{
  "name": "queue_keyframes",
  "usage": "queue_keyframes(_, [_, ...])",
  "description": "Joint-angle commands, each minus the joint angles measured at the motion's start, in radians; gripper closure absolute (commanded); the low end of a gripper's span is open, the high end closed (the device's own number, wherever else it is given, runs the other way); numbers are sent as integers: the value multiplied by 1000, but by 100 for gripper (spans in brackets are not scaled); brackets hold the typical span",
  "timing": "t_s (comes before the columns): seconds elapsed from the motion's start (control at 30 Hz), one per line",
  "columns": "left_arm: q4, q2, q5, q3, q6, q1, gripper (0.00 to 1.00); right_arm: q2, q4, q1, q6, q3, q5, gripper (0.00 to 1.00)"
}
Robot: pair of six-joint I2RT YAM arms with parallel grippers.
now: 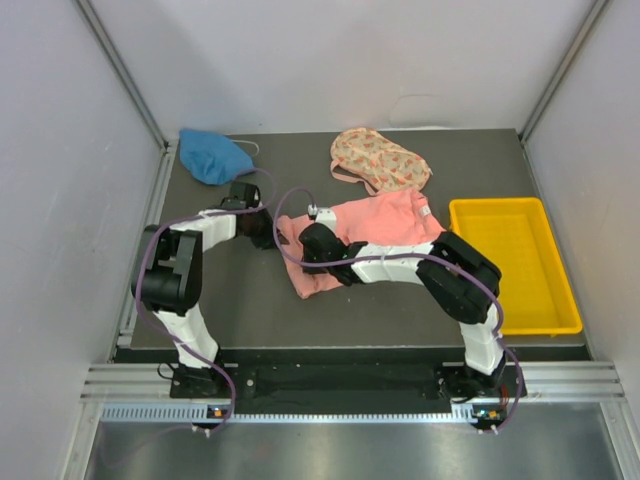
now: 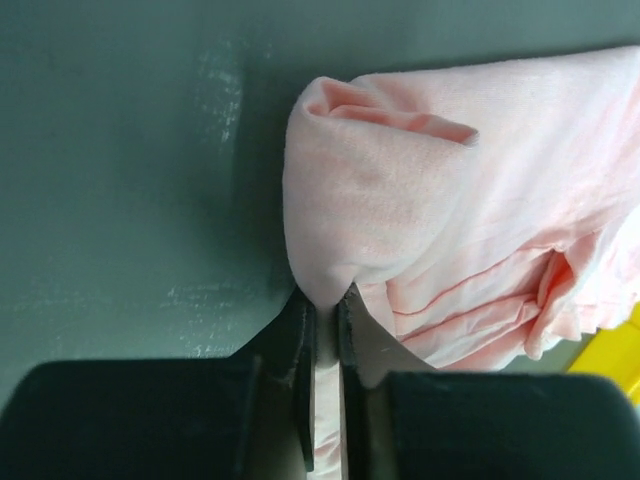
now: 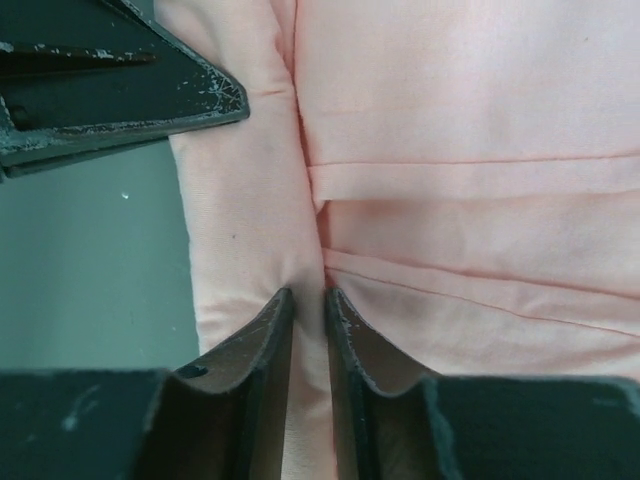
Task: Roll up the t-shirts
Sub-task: Roll the T-shirt to the center of the board.
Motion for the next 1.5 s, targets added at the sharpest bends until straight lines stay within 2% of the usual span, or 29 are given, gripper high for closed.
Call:
queue_keyframes(0.0, [-163,-7,-208,78,44,0,100,-57,-79,16,-90,44,44,77])
queue_keyframes(0.03, [-184,-7,-228,87,53,2,100,-57,-89,23,-96,59,59,72])
queue_keyframes(0.13, [-246,-12,-244,108,84,0,100,-74,-96,46,-116,66,87,67])
queue_keyframes(0.4, [-326,-18,-247,130,128,2,100,-138,-148,173,-219,93,258,66])
queue_keyframes(0.6, [-352,-6,-235,156,138,0,100,-117,-153,261,-302,127,326,64])
queue_keyframes(0.73, [-370,1,-229,173,141,0,100,-42,-171,327,-368,199,369,61])
queue_keyframes(1.0, [-379,2,-218,184,138,0,100,130,-358,387,-426,418,475,57])
queue_keyframes(1.17, [-385,7,-218,194,142,0,100,197,-432,392,-440,478,530,52])
queue_keyframes(1.47, [-381,17,-216,190,141,0,100,296,-515,399,-452,555,525,48])
